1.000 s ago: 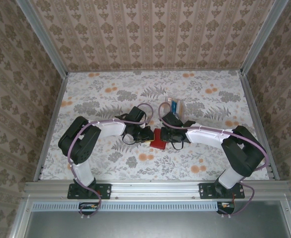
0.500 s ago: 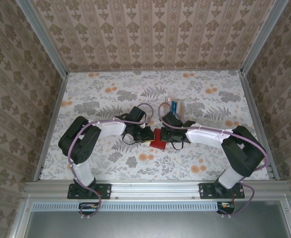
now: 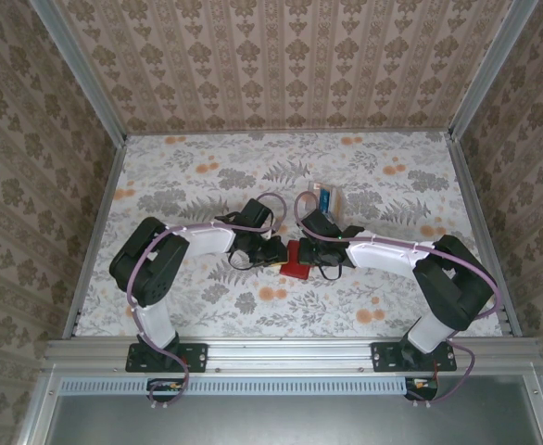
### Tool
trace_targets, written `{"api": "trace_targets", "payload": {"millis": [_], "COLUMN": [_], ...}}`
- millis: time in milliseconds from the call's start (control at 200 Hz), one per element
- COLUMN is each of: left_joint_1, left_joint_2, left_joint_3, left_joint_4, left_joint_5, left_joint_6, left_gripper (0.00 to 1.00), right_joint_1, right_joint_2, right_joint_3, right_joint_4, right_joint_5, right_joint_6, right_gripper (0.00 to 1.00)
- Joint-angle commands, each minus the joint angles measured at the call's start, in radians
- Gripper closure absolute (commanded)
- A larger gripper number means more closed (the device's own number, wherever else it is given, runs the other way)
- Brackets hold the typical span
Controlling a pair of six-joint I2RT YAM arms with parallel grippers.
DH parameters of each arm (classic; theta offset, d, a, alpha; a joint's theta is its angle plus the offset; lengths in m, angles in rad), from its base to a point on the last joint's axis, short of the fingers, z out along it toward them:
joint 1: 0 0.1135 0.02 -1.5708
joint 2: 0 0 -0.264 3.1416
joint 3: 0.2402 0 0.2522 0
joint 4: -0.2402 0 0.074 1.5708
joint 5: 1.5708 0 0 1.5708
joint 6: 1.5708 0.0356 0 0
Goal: Put the credit cards into the card holder
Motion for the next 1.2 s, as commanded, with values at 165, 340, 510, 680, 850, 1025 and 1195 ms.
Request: {"api": "trace_targets", "payload": {"millis": [165, 340, 510, 680, 850, 1025, 1195], "left_joint_1": [-0.031, -0.031, -0.032, -0.032, -0.032, -0.032, -0.043], "left_joint_2": [0.052, 0.05, 0.049, 0.047, 0.042, 0.035, 0.036], "left_joint_3": [0.006, 0.006, 0.006, 0.001, -0.009, -0.018, -0.02], "left_joint_4": [-0.037, -0.037, -0.038, -0.033, -0.028, -0.013, 0.01], "left_joint_5": [0.001, 0.0, 0.001, 0.001, -0.002, -0.003, 0.006], "left_joint_6": [0.009, 0.011, 0.013, 0.011, 0.0, -0.023, -0.048], "left_gripper": [0.84, 0.84, 0.84, 0.84, 0.84, 0.84, 0.84], "right_joint_1": [0.011, 0.013, 0.023, 0.037, 0.059, 0.094, 0.14], "right_joint_2": [0.03, 0.049, 0.061, 0.063, 0.073, 0.099, 0.119], "right_joint_3": [0.035, 0.024, 0.039, 0.035, 0.028, 0.009, 0.001], "right_joint_4": [0.016, 0.04, 0.022, 0.019, 0.028, 0.034, 0.023], "right_joint_5": [-0.017, -0.016, -0.002, 0.003, 0.011, 0.052, 0.093], "right_joint_6": [-0.004, 0.008, 0.007, 0.015, 0.039, 0.079, 0.102], "right_gripper": [0.96, 0.96, 0.92, 0.88, 0.91, 0.95, 0.95]}}
